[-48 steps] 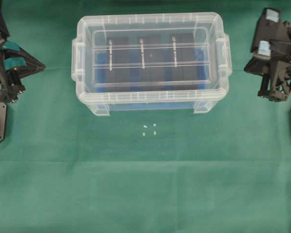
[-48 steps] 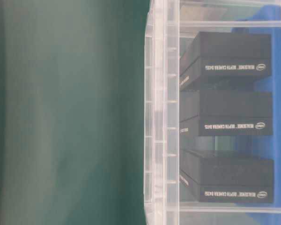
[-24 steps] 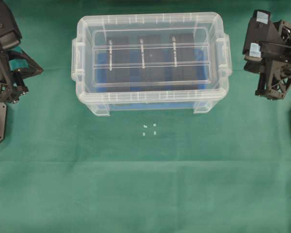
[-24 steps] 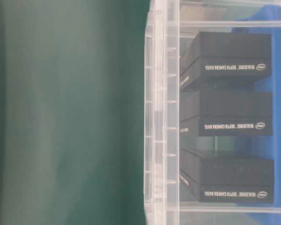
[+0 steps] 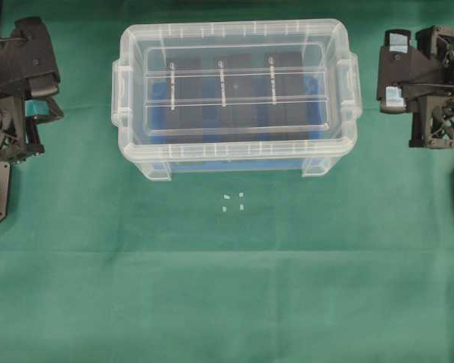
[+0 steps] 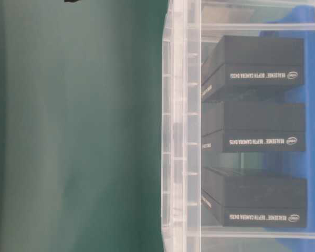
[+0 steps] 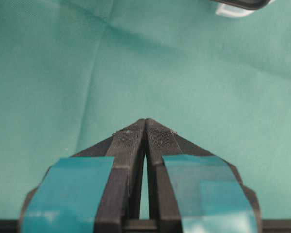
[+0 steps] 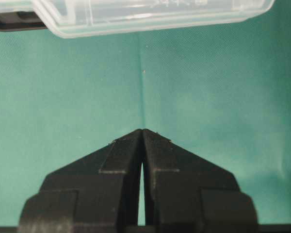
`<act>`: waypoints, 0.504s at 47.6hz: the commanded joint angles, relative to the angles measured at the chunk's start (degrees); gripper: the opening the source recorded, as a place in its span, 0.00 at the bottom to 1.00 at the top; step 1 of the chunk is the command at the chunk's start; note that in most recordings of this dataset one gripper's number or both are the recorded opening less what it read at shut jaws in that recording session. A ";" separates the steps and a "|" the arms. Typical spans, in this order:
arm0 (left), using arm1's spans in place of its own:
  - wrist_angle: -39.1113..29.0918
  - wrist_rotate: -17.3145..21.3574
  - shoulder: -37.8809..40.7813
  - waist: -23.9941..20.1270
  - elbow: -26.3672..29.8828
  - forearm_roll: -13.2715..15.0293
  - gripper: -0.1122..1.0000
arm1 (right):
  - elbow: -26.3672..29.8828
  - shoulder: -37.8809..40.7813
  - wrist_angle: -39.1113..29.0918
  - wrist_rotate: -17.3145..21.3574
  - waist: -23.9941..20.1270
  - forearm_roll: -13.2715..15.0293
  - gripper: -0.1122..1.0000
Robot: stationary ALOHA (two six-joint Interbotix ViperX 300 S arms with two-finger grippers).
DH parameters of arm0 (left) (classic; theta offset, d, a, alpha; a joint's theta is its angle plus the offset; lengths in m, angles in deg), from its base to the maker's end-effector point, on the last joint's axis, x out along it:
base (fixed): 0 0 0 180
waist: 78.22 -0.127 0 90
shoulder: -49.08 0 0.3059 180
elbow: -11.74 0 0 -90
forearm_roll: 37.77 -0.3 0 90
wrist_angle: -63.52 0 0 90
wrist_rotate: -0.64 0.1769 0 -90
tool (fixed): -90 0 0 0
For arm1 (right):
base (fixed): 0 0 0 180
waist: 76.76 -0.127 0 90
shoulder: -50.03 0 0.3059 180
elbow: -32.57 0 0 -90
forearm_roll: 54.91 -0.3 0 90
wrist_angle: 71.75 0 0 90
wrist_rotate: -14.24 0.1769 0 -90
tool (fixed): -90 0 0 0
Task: Clamp the lid of the box with both arms, then lift and open it.
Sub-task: 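Move both grippers inward to the lid's left and right edges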
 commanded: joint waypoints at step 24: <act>0.70 1.93 9.67 -0.09 7.12 -0.18 0.12 | 5.01 6.06 2.46 -0.26 0.26 0.09 0.10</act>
